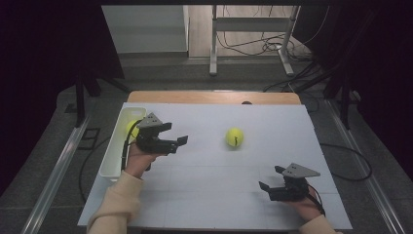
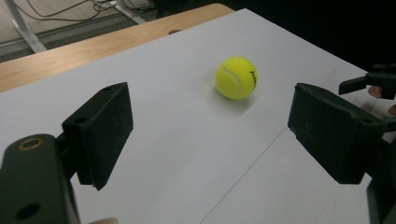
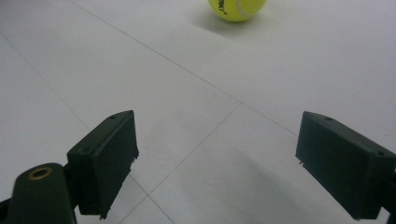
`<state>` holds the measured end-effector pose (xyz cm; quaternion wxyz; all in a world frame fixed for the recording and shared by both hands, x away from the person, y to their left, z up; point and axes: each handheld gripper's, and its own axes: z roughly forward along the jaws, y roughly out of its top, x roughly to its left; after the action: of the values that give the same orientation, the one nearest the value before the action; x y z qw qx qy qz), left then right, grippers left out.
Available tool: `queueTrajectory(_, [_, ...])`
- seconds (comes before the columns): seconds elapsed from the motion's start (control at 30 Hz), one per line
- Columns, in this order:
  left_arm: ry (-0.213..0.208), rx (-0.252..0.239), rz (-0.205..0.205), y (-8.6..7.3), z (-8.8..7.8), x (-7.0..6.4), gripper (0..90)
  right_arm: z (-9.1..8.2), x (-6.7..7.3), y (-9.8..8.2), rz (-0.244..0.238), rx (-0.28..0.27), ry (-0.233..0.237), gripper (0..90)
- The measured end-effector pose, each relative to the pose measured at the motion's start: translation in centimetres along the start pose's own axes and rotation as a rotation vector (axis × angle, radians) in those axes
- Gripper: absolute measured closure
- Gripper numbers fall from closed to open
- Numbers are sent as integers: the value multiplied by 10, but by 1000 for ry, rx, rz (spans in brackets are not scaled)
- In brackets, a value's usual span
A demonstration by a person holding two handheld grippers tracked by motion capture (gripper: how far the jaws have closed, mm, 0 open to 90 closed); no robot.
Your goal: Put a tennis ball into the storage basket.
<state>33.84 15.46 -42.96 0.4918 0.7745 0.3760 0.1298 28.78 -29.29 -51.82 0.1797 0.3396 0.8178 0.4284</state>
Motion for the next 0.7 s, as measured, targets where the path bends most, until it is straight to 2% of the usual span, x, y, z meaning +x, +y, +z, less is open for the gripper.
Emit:
queueTrajectory(0.6, [-52,8,-2,6,22,-9,150,-1,-2,2,18,-14,5,133])
queueTrajectory(0.7, [-54,24,15,7,29,-14,149,0,-2,2,10,-8,4,133])
